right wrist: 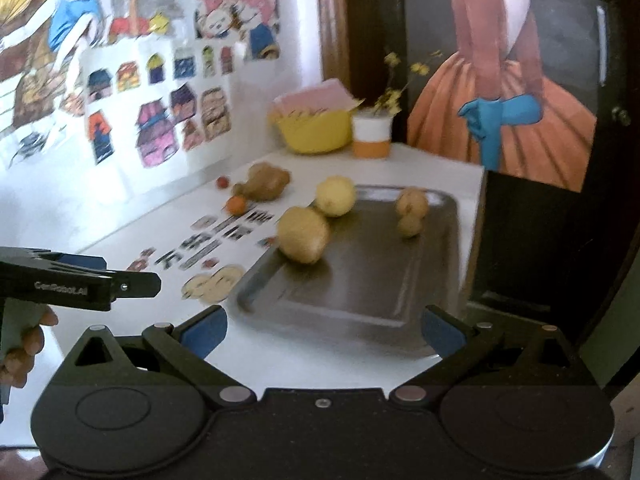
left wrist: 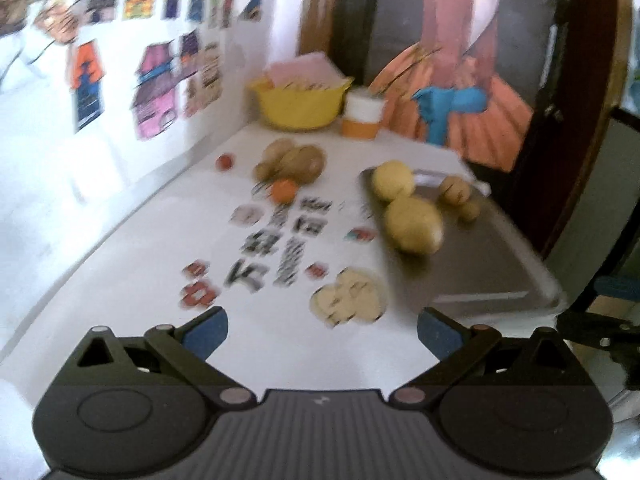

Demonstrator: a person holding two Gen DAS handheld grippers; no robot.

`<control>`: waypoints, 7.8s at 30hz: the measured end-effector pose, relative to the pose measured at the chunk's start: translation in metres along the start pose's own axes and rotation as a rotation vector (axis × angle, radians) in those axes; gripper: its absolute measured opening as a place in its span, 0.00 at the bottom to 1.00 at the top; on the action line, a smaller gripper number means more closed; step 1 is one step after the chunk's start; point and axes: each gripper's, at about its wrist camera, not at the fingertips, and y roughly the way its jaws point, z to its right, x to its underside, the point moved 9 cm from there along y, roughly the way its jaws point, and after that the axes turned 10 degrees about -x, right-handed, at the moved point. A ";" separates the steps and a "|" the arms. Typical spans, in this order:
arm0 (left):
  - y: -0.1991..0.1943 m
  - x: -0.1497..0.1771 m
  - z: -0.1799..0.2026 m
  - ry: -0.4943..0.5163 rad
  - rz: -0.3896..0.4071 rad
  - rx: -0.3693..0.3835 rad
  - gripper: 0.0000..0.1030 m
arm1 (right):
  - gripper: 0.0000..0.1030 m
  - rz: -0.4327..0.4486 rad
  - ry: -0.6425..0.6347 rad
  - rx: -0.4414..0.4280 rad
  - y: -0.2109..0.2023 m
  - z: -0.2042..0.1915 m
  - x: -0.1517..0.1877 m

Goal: Organize fruits
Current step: 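Lift both open tools away from the tray, then grasp a small brown round fruit with the left tool while the right tool grasps the small orange, then carry both fruits onto the metal tray and open both tools, then lift both open tools away from the tray toward the remaining fruits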

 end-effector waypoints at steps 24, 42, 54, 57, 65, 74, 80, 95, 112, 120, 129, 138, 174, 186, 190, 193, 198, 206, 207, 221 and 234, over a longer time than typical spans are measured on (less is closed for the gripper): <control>0.020 -0.053 -0.086 -0.033 0.036 -0.099 1.00 | 0.99 -0.052 -0.157 -0.165 0.069 -0.066 -0.058; 0.116 -0.153 -0.079 -0.036 0.141 -0.065 1.00 | 0.98 -0.020 -0.249 -0.220 0.185 -0.063 -0.127; 0.195 -0.146 -0.046 0.155 0.101 -0.003 0.99 | 0.76 -0.106 -0.164 -0.220 0.266 -0.062 -0.113; 0.209 -0.147 -0.048 0.132 0.071 0.007 0.99 | 0.70 -0.126 -0.148 -0.232 0.275 -0.061 -0.112; 0.232 -0.147 -0.046 0.116 0.041 0.045 0.89 | 0.50 -0.167 -0.142 -0.240 0.294 -0.058 -0.111; 0.231 -0.149 -0.042 0.135 0.061 0.098 0.61 | 0.33 -0.160 -0.164 -0.231 0.300 -0.061 -0.115; 0.239 -0.141 -0.036 0.186 0.019 0.081 0.44 | 0.32 -0.165 -0.170 -0.229 0.295 -0.056 -0.113; 0.240 -0.141 -0.028 0.161 0.014 0.090 0.29 | 0.32 -0.160 -0.163 -0.236 0.280 -0.053 -0.104; 0.177 -0.099 -0.038 0.106 -0.003 0.117 0.29 | 0.32 -0.126 -0.128 -0.250 0.222 -0.058 -0.081; 0.126 -0.083 -0.021 0.105 0.028 0.166 0.29 | 0.32 -0.001 -0.126 -0.225 0.164 -0.054 -0.079; 0.077 -0.078 0.044 0.141 0.071 0.299 0.29 | 0.32 0.082 -0.021 -0.080 0.104 0.008 -0.072; 0.062 -0.055 0.108 0.158 0.046 0.379 0.29 | 0.32 0.070 0.018 0.063 0.084 0.074 -0.043; 0.082 -0.029 0.117 0.110 -0.057 0.249 0.38 | 0.57 0.111 0.029 0.070 0.078 0.095 -0.031; 0.044 -0.040 0.094 0.019 0.005 0.291 0.99 | 0.99 0.241 0.052 0.124 0.018 0.087 -0.050; 0.027 -0.042 0.078 -0.005 0.029 0.289 0.99 | 0.99 0.226 0.048 0.125 0.006 0.075 -0.048; 0.016 -0.038 0.065 -0.006 0.048 0.269 0.99 | 0.99 0.205 0.029 0.125 -0.004 0.060 -0.042; 0.006 -0.021 0.037 0.012 0.011 0.197 1.00 | 0.99 0.100 0.012 0.093 -0.009 0.029 -0.018; -0.006 0.015 -0.015 0.020 -0.065 0.097 1.00 | 0.99 -0.087 0.070 -0.049 0.008 -0.017 0.020; -0.008 0.018 -0.023 0.018 -0.071 0.079 1.00 | 0.99 -0.102 0.067 -0.063 0.010 -0.023 0.021; -0.012 -0.014 -0.080 0.069 -0.056 -0.098 1.00 | 0.99 -0.117 -0.077 -0.204 0.042 -0.096 -0.031; 0.023 -0.109 -0.085 0.060 0.166 -0.142 1.00 | 0.99 0.030 -0.378 -0.139 0.062 -0.077 -0.160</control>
